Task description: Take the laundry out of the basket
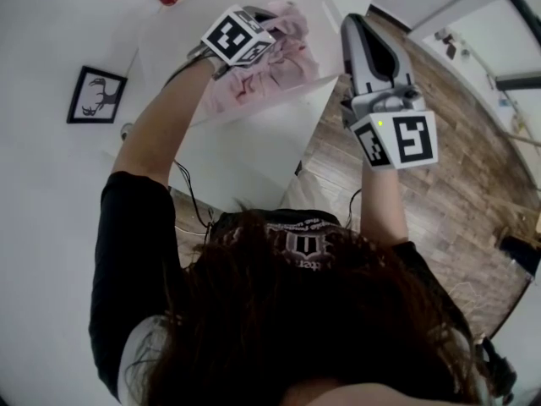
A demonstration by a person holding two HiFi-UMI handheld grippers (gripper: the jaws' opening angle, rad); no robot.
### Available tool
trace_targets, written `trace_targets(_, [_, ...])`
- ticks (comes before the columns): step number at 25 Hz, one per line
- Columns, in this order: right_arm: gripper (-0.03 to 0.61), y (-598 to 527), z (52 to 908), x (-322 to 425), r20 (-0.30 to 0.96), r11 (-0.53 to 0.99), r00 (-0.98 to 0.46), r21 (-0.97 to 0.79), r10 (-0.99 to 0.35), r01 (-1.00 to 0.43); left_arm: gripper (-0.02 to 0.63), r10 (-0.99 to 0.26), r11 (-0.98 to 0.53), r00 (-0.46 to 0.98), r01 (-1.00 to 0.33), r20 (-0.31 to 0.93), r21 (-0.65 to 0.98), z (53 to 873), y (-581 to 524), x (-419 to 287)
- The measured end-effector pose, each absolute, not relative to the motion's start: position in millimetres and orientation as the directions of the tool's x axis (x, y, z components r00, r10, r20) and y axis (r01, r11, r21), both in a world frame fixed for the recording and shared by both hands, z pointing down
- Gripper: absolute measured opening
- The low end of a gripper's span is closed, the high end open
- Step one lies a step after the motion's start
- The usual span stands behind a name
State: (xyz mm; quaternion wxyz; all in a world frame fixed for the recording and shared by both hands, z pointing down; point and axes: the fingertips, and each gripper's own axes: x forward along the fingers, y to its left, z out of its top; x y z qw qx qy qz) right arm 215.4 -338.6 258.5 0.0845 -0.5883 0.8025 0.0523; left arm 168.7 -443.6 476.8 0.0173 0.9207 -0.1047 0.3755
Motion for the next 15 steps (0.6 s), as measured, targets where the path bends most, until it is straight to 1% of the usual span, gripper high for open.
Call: trace_targets(15, [0.028,-325,242,205,-0.225,0.308,-0.301,0.004,-0.927,-0.951,0.091,-0.28,-0.954,0.776,-0.289,0.566,-0.076,417,-444,153])
